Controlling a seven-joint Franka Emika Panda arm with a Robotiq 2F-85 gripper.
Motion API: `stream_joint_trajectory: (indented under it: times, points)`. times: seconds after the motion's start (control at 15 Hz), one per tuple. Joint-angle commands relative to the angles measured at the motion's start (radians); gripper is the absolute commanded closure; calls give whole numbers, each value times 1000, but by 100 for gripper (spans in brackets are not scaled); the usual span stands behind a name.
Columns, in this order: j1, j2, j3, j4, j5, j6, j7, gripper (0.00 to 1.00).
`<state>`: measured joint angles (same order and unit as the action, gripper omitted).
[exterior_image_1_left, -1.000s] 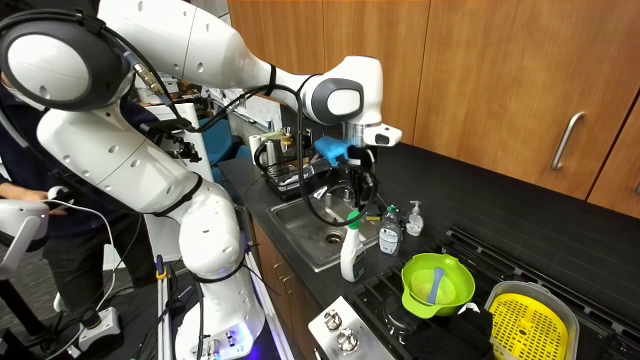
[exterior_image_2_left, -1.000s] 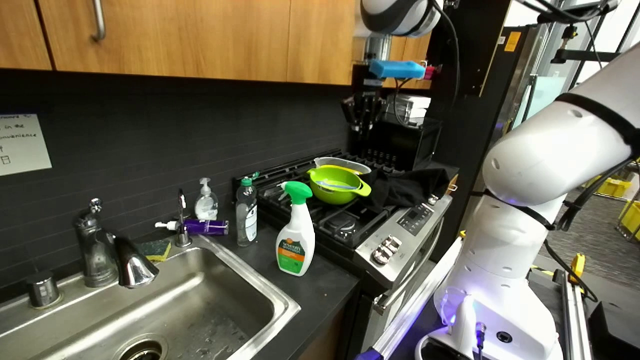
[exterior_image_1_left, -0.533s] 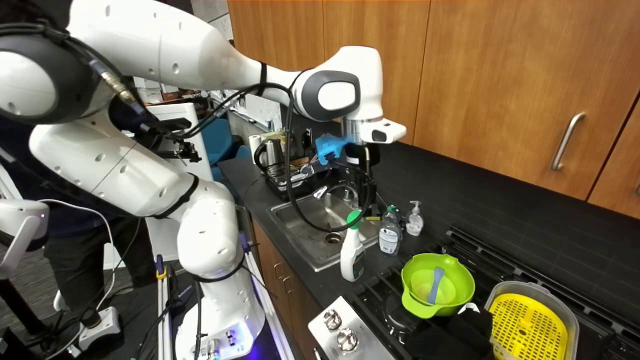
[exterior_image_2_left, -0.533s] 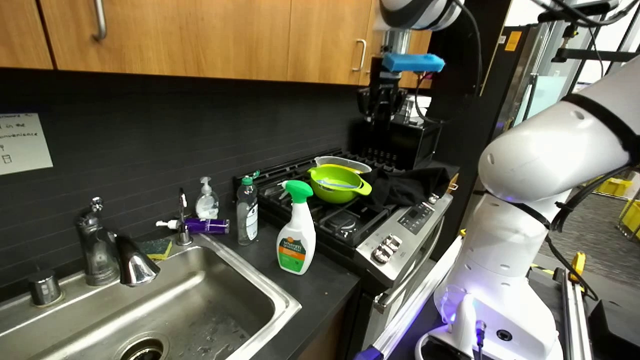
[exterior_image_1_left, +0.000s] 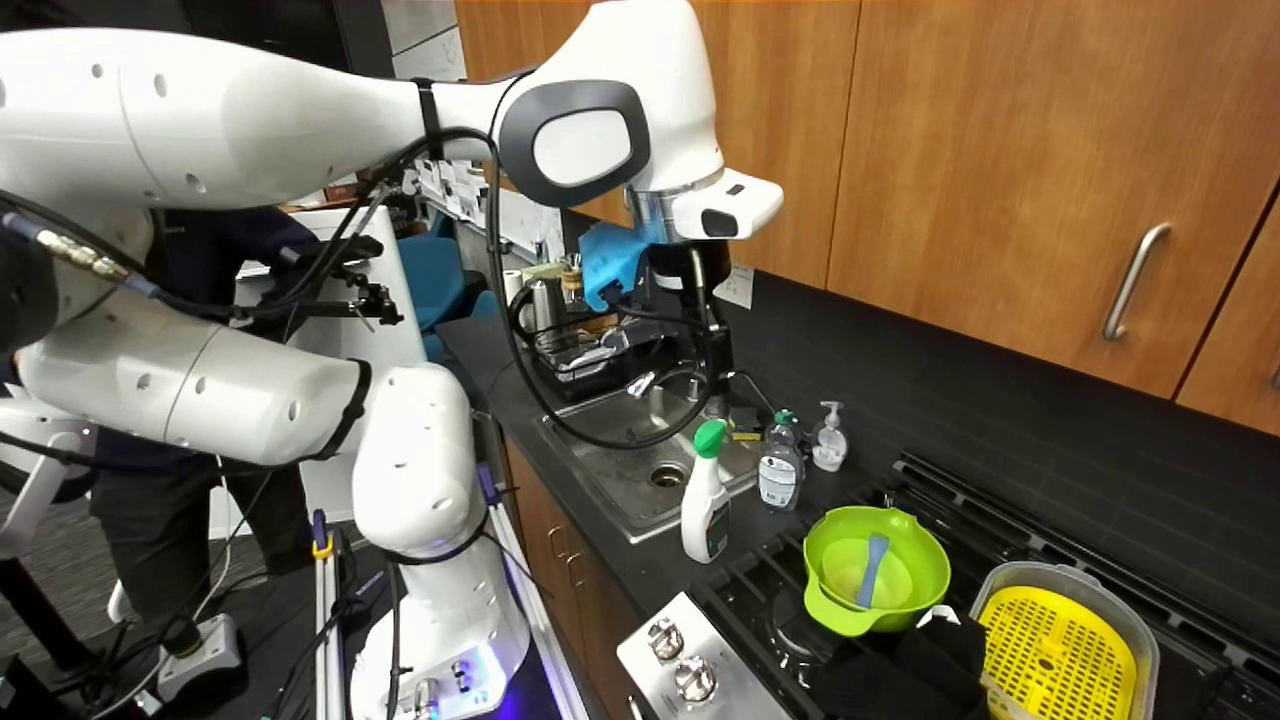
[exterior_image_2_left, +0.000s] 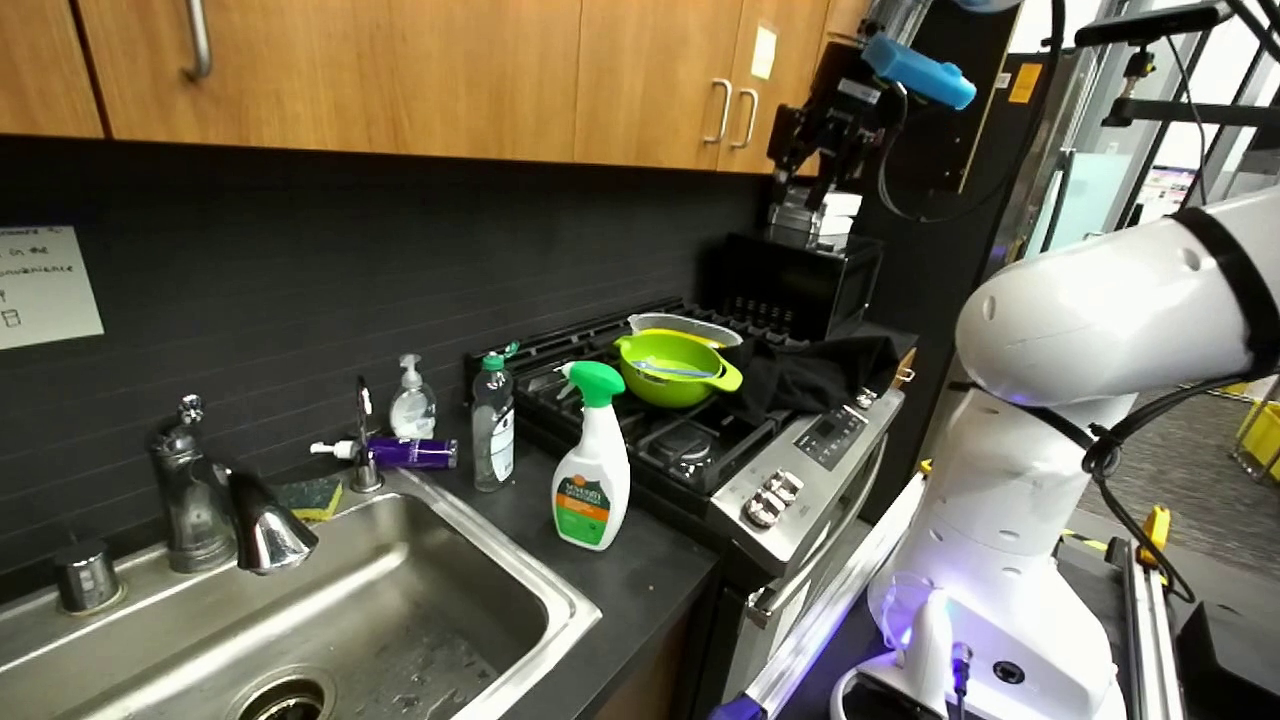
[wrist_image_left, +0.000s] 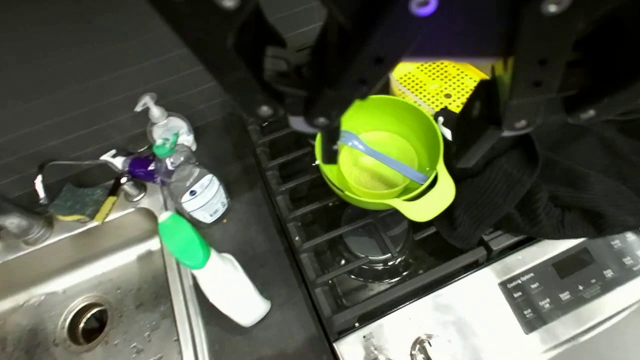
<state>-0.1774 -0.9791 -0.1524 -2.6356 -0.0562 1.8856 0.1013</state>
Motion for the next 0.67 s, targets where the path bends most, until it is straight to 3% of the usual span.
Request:
stream_joint_trajectory:
  times: [0.0, 0.27, 0.33, 0.4, 0.47, 0.6]
  points:
    - [109, 67, 29, 36, 76, -1, -86, 70]
    - [216, 163, 52, 82, 116, -26, -185, 100]
    - [208, 183, 71, 100, 75, -72, -192, 59]
    - [200, 177, 71, 102, 61, -93, -191, 63]
    - [195, 134, 70, 54, 90, -42, -163, 88]
    - [195, 161, 77, 73, 83, -64, -174, 78]
